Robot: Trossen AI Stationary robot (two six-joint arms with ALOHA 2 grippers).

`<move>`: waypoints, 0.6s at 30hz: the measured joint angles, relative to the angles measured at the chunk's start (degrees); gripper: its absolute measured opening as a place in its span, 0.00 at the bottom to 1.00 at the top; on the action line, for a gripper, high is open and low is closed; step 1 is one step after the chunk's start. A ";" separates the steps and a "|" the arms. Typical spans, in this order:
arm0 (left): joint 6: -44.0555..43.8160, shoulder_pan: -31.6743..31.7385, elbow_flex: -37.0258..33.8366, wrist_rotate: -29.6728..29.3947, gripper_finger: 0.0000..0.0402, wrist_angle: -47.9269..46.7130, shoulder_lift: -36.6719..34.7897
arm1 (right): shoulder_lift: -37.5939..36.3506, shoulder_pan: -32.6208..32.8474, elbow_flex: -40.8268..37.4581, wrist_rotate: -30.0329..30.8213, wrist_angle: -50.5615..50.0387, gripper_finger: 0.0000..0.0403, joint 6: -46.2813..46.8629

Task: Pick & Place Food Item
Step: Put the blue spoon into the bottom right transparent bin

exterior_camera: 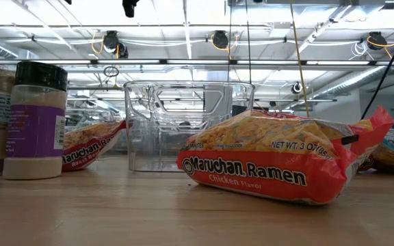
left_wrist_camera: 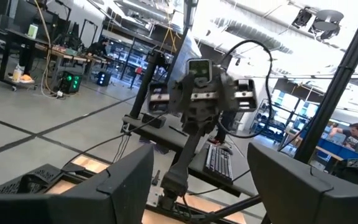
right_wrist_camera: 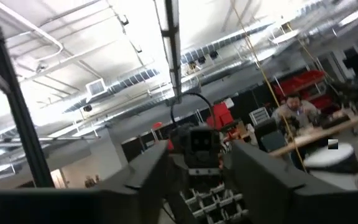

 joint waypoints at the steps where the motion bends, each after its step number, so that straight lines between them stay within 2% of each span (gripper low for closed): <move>1: 0.03 0.00 0.00 -0.02 0.65 0.00 0.00 | 0.00 0.37 0.83 -0.05 -0.39 0.50 -0.94; 3: 0.21 0.00 0.00 -0.01 0.65 -0.01 0.00 | 0.08 1.25 3.69 0.05 -4.83 0.58 -3.50; 5: 0.24 0.00 0.00 -0.02 0.65 -0.02 0.00 | 0.61 2.60 8.44 0.50 -14.91 0.64 -7.31; 11: 2.07 0.04 0.00 -0.04 0.65 -0.04 0.00 | 8.52 7.96 26.57 8.70 -49.07 0.68 -19.69; 15: 1.94 0.04 0.00 -0.04 0.65 -0.07 0.00 | 13.18 10.43 33.93 12.18 -60.32 0.67 -23.01; 18: 1.46 0.02 0.00 -0.04 0.65 -0.07 0.00 | 14.83 11.38 33.38 11.99 -62.06 0.66 -25.74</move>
